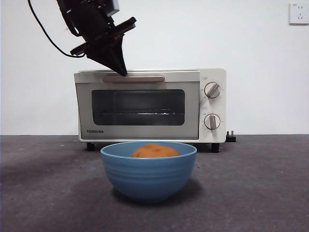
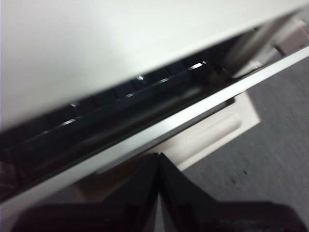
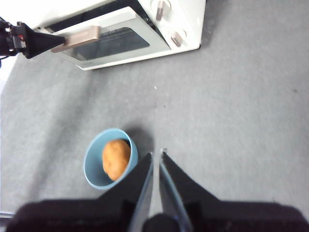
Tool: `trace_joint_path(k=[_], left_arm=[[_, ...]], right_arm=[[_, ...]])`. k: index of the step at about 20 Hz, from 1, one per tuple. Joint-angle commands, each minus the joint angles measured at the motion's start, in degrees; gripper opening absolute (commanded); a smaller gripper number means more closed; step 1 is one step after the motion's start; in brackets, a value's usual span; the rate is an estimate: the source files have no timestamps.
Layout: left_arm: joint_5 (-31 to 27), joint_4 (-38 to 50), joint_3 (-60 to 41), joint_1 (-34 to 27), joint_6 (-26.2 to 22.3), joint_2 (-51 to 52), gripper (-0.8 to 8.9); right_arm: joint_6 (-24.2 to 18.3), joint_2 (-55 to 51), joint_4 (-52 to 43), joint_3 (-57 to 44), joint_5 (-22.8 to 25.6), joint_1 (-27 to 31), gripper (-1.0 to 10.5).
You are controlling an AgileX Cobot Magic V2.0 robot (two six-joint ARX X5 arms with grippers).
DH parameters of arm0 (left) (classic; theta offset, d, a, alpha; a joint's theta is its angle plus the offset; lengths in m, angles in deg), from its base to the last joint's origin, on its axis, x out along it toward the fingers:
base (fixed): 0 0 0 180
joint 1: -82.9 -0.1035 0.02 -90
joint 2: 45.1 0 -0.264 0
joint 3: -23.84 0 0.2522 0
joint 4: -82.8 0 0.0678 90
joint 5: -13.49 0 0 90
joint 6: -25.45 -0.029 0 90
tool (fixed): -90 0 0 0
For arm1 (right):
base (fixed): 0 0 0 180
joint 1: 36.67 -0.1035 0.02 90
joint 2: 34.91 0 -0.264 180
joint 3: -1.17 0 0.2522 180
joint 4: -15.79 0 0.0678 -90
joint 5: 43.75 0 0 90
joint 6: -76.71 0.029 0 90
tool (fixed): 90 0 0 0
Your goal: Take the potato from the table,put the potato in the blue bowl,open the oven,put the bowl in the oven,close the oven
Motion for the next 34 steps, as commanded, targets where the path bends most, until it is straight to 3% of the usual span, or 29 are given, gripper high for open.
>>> trace_joint_path(k=[1,8,19,29,34], left_arm=[[-1.97,-2.4,-3.5,0.33,-0.46,-2.95,-0.06],[-2.97,15.19,-26.29,0.31,5.14,10.51,-0.06],[-2.97,22.25,-39.3,0.87,8.2,12.39,-0.06],[-2.54,14.27,-40.52,3.13,4.24,13.09,-0.06],[-2.56,5.4,-40.52,4.09,2.08,21.27,-0.06]], right_arm=[[0.31,-1.16,0.87,-0.39,0.63,0.02,0.3],[0.26,-1.84,1.95,-0.39,0.63,0.02,0.3],[-0.7,-1.84,3.65,-0.39,0.61,0.02,0.3],[-0.72,-1.84,3.91,-0.39,0.63,0.02,0.3],[-1.53,-1.27,6.21,-0.39,0.24,0.0,0.3]])
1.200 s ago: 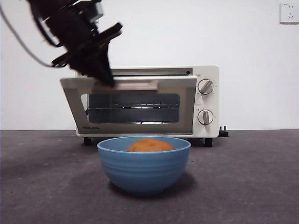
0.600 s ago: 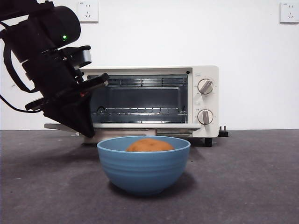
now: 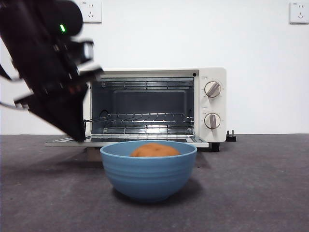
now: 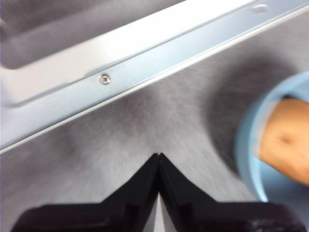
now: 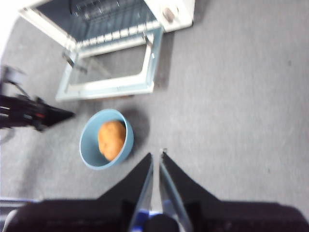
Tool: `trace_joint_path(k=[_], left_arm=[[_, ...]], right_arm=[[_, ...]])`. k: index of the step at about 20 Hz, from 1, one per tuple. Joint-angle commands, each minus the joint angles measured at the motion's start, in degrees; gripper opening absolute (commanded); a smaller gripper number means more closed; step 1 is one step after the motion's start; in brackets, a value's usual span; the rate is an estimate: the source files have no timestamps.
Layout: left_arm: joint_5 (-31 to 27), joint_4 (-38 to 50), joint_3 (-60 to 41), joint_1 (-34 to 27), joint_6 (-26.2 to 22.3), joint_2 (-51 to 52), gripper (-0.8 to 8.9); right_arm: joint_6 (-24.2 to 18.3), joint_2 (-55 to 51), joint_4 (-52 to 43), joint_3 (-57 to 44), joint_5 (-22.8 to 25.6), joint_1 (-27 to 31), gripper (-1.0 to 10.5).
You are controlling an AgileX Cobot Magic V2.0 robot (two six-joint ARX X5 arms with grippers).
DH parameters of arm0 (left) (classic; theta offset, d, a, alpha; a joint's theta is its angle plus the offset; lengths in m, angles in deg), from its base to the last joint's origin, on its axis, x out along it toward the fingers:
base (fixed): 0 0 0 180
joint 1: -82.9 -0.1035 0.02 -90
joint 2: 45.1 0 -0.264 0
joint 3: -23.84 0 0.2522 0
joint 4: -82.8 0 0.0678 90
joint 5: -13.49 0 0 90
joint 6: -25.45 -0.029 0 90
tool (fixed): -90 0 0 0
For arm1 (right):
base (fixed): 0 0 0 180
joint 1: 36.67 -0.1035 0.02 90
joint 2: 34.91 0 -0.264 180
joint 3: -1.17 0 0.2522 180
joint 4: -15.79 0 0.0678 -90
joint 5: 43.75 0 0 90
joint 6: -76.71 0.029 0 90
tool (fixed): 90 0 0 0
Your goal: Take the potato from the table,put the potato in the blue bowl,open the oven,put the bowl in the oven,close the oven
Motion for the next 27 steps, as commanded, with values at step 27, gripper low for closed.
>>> trace_joint_path(k=[27], left_arm=[[-0.13,-41.7,-0.31,0.11,-0.61,44.37,-0.05]], right_arm=[[9.33,49.55,-23.71,1.18,16.33,-40.61,0.5]])
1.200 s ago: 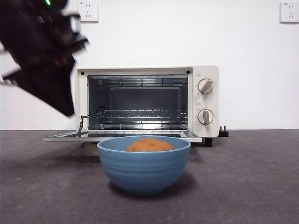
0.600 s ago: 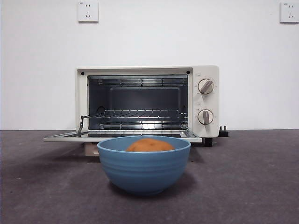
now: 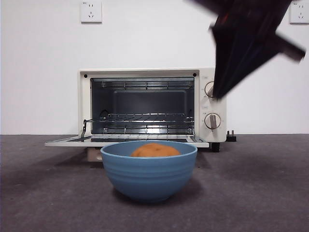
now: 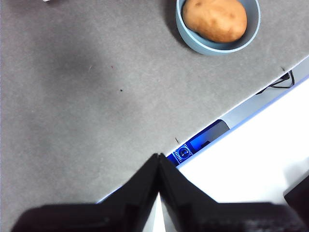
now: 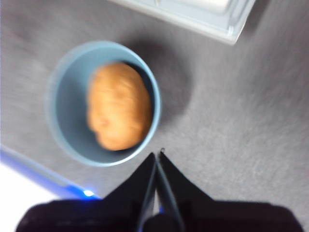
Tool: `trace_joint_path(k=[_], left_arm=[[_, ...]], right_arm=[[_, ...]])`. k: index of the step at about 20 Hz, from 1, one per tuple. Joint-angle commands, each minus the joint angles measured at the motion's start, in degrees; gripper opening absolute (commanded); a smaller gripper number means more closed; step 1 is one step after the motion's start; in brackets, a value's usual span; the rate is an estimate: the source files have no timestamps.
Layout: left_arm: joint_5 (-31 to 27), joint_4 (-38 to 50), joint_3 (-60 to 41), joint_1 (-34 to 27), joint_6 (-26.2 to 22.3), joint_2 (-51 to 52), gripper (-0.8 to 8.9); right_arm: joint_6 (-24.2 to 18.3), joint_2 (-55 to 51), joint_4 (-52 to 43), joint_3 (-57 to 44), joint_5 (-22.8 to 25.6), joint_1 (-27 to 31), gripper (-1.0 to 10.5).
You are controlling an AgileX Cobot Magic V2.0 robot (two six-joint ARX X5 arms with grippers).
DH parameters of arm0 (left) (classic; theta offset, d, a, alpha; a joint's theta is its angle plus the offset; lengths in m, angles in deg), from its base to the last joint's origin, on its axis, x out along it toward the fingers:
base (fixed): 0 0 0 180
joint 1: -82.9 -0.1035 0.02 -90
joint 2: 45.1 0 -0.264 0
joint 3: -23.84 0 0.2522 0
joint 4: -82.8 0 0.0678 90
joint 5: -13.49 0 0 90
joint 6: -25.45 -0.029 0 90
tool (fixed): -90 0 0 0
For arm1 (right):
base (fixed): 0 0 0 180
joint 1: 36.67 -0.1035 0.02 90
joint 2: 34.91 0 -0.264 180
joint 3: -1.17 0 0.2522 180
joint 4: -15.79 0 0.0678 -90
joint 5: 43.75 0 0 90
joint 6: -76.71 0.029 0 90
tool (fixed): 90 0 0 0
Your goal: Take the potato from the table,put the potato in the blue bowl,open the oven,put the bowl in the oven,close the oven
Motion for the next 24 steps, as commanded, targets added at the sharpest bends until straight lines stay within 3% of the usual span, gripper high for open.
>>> trace_joint_path(k=[1,2,3,9,15,20,21,23,24], left_arm=[[-0.13,-0.22,-0.31,0.11,0.2,0.24,-0.05],[-0.13,-0.15,-0.31,0.11,0.2,0.24,-0.06],[-0.13,-0.09,-0.31,0.11,0.2,0.24,-0.05],[-0.13,0.44,-0.31,0.11,0.2,0.22,-0.06],[-0.13,0.68,-0.31,0.11,0.2,0.2,-0.06],[-0.13,1.36,-0.31,0.11,0.2,0.2,-0.06],[-0.15,1.44,-0.31,0.11,0.2,0.2,-0.05],[-0.13,1.55,-0.31,0.11,0.2,0.2,-0.06],[-0.13,1.66,-0.31,0.11,0.2,0.2,-0.06]], right_arm=[[1.31,4.92,-0.26,1.7,-0.04,-0.04,1.7],[1.31,6.82,-0.28,2.43,-0.37,-0.02,3.1],[1.31,8.55,-0.39,3.15,-0.37,-0.02,3.7],[1.31,13.79,-2.62,5.88,-2.03,-0.02,3.8],[1.46,16.28,-3.19,5.88,1.38,-0.02,3.8],[1.18,19.47,-3.17,5.88,1.22,-0.48,3.7],[1.05,19.96,-3.23,5.88,1.36,-0.79,3.5],[1.03,20.61,-3.34,5.88,1.31,-0.83,0.8],[0.83,20.81,-3.45,5.88,1.07,-0.83,0.0]])
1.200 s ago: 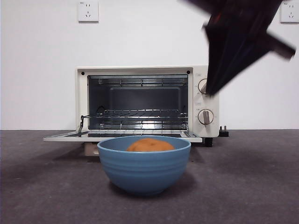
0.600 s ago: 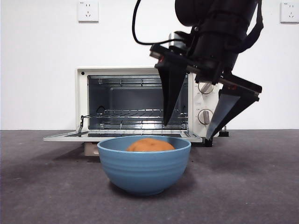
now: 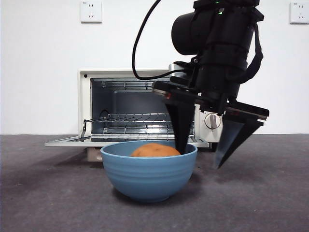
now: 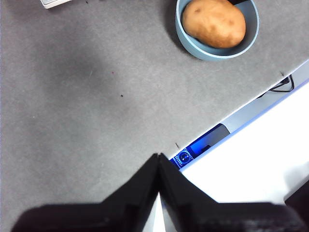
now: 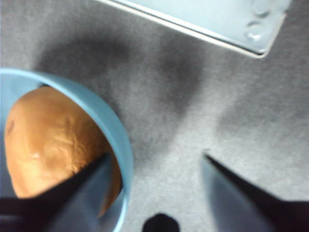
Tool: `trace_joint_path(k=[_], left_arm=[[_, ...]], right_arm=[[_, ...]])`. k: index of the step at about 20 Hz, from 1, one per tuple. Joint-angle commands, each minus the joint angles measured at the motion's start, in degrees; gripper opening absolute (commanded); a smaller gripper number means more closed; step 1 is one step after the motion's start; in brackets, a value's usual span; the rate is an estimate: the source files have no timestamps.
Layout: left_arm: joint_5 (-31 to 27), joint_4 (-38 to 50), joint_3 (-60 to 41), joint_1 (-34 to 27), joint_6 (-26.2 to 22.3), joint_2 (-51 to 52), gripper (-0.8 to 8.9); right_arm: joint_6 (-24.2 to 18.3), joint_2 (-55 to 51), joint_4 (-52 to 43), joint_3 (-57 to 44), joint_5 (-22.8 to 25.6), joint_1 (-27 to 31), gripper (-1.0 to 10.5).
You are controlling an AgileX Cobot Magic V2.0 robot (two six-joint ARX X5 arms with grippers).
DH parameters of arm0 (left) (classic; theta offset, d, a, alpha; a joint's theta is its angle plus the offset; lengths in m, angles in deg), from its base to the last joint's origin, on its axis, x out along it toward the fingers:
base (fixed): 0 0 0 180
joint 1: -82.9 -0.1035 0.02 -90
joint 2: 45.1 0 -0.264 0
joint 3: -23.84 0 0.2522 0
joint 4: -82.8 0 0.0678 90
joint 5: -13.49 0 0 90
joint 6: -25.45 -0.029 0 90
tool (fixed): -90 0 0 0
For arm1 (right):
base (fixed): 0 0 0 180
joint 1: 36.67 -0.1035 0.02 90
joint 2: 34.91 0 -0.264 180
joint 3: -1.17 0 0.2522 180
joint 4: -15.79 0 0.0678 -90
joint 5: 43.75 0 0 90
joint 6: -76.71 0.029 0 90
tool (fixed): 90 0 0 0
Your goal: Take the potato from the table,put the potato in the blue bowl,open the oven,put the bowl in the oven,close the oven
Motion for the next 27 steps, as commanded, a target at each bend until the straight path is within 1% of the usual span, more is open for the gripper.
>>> trace_joint_path(k=[1,4,9,12,13,15,17,19,21,26,27], left_arm=[[-0.13,0.72,-0.31,0.11,0.2,0.17,-0.06],[-0.13,0.9,-0.31,0.11,0.2,0.15,-0.06],[-0.13,1.03,-0.31,0.11,0.22,0.15,-0.06],[-0.13,1.03,-0.31,0.11,0.24,0.15,-0.05],[-0.15,1.05,-0.31,0.11,0.22,0.15,-0.05],[-0.15,1.53,-0.31,0.11,0.2,0.15,-0.06],[-0.15,2.27,-0.31,0.11,0.2,0.15,-0.06],[-0.15,2.8,-0.31,0.11,0.17,0.15,-0.05],[-0.15,2.8,-0.31,0.11,0.17,0.15,-0.05],[-0.2,2.27,-0.31,0.11,0.13,-0.13,-0.05],[-0.5,2.03,-0.31,0.11,0.15,-0.13,-0.05]], right_arm=[[-0.37,0.98,-0.66,0.07,-0.31,-0.17,-0.2],[0.61,0.96,-0.63,0.11,-0.42,-0.44,-0.2],[5.79,0.96,3.37,5.42,-0.13,-0.42,-0.2],[6.82,0.96,3.56,9.9,-3.1,-0.42,-0.2],[7.93,0.96,3.28,11.21,-4.46,-0.22,-0.2],[11.85,0.96,2.89,14.01,-6.56,1.05,-0.2],[16.9,1.22,3.23,16.98,-5.16,2.45,-0.2],[19.41,1.66,3.87,19.96,-3.72,3.19,-0.2],[20.65,3.5,6.25,24.3,-1.84,3.52,-0.2],[22.75,12.68,14.91,38.58,-1.29,4.22,-0.2],[24.11,14.84,16.24,41.35,-1.03,4.26,-0.2]])
